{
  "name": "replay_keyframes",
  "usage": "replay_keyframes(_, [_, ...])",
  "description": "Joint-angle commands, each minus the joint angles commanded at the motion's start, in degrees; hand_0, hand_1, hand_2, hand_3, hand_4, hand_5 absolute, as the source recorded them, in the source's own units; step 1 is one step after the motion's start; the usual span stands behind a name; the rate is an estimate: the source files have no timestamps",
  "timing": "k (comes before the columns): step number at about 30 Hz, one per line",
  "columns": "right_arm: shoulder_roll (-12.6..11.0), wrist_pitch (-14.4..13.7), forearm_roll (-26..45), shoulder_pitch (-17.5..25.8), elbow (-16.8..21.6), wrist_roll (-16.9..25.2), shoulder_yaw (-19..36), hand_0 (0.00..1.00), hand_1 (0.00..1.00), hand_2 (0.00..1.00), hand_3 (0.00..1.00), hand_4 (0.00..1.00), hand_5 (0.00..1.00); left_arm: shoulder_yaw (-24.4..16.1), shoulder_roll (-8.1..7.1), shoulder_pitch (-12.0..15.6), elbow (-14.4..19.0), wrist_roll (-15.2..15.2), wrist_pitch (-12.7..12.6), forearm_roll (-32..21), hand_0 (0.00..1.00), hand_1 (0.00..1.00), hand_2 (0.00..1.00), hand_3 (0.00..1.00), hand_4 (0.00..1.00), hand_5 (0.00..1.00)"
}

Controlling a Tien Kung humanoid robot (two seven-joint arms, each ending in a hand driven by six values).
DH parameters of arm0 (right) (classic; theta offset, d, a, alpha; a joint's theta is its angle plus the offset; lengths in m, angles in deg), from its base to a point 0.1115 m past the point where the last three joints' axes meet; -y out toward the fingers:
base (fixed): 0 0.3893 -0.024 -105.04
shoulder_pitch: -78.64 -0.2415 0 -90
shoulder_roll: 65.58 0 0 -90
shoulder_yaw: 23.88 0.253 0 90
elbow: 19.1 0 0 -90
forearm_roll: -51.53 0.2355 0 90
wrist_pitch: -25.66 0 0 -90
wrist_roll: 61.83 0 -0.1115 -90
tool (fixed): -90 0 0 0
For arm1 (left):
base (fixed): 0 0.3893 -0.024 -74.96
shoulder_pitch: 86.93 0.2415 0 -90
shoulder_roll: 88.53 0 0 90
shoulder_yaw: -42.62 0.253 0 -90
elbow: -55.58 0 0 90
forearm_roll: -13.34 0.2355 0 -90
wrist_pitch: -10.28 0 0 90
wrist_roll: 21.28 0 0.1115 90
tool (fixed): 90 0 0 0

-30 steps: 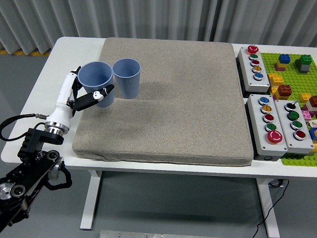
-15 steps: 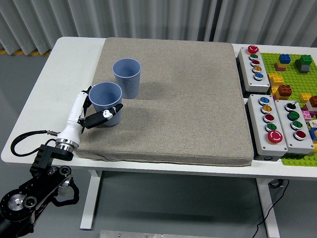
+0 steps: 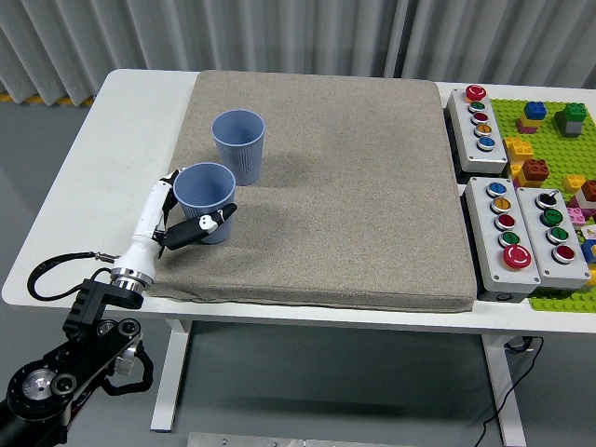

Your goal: Pick cup pour cup place

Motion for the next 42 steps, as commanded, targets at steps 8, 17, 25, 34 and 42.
replay_keyframes(8, [0.0,0.0,0.0,0.0,0.0,0.0,0.0,0.64,0.6,0.508,0.578,0.002,0.002,-0.7,0.01,0.1,0.2,0.9,2.2,1.0,0.672,0.616,0.639,0.646,0.88,0.298])
replay_keyframes(17, [0.0,0.1,-0.6,0.2,0.0,-0.1,0.2,0.64,0.6,0.508,0.578,0.002,0.002,-1.3,-0.03,0.4,0.3,1.7,3.7,2.1,0.725,0.693,0.806,0.82,0.898,0.33])
replay_keyframes(25, [0.1,0.2,-1.1,0.3,0.0,-0.2,0.5,0.641,0.6,0.508,0.578,0.002,0.002,-1.6,-0.02,1.0,0.5,1.5,4.4,2.3,0.728,0.703,0.832,0.853,0.933,0.369])
replay_keyframes(34, [0.1,0.2,-0.8,0.1,0.0,-0.2,0.3,0.64,0.6,0.508,0.578,0.002,0.002,-2.3,-0.36,1.5,1.9,1.8,5.5,3.3,0.747,0.749,0.886,0.928,0.968,0.421])
replay_keyframes(42, [0.1,0.2,-0.8,0.1,0.0,-0.2,0.3,0.641,0.6,0.508,0.578,0.002,0.002,-3.0,-0.65,2.2,2.6,2.1,6.1,3.8,0.815,0.818,0.995,0.998,0.998,0.444])
